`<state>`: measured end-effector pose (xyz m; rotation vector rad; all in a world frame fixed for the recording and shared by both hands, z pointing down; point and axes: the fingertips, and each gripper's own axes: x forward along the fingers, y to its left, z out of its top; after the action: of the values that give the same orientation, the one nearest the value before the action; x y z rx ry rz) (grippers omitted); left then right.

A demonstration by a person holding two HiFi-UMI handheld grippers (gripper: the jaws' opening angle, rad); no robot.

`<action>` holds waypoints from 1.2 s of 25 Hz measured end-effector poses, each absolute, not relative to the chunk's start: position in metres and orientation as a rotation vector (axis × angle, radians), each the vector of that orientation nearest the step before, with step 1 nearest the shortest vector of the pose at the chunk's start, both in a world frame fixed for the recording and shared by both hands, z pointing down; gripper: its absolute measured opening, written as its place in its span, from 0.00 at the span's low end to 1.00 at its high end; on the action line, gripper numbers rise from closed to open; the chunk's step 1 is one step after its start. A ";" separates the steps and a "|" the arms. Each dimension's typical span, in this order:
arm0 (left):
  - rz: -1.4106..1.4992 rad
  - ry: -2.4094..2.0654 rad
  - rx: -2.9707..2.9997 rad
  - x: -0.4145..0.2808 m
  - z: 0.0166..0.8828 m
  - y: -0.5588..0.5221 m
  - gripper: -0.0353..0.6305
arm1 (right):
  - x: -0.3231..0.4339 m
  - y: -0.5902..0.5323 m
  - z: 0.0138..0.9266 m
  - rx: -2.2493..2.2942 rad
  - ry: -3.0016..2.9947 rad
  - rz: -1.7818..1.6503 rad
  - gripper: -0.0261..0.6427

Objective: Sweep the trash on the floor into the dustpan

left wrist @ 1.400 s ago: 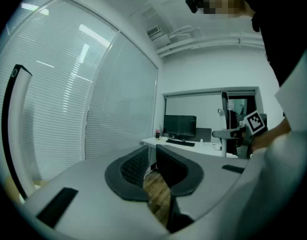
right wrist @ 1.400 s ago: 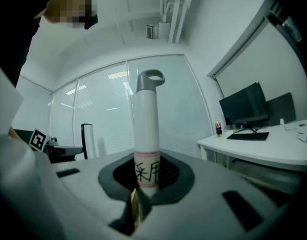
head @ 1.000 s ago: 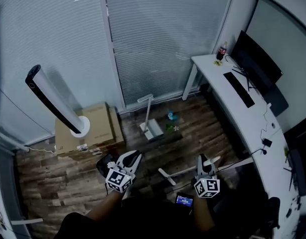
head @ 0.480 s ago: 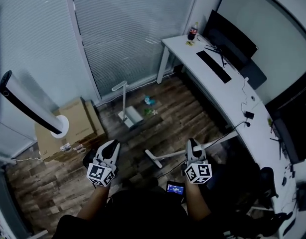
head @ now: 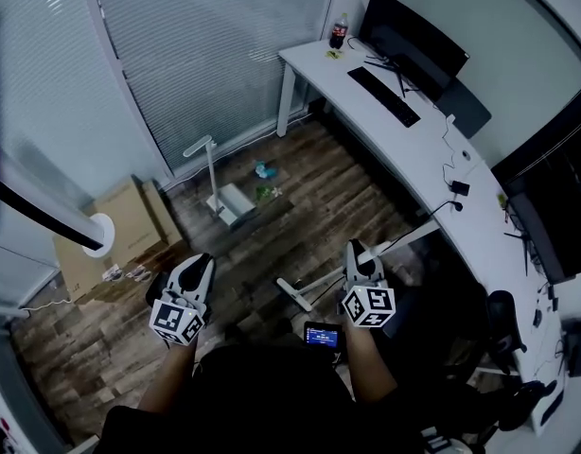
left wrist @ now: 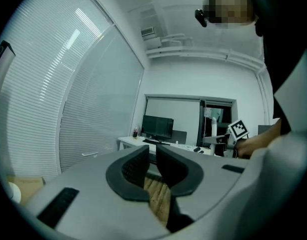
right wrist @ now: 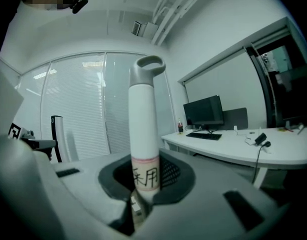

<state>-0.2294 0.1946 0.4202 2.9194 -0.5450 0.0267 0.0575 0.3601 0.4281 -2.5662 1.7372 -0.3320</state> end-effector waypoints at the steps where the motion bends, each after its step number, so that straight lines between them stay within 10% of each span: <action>1: 0.033 -0.541 2.917 -0.227 0.422 0.196 0.11 | 0.061 0.361 0.429 -2.562 1.736 -0.336 0.09; 30: 0.113 -0.672 2.866 -0.159 0.429 0.241 0.11 | 0.135 0.392 0.464 -2.407 1.859 -0.393 0.09</action>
<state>-0.1593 0.2413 0.4294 2.8663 -0.6721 0.1127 0.1345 0.3925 0.4643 -2.4074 1.8585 -0.3927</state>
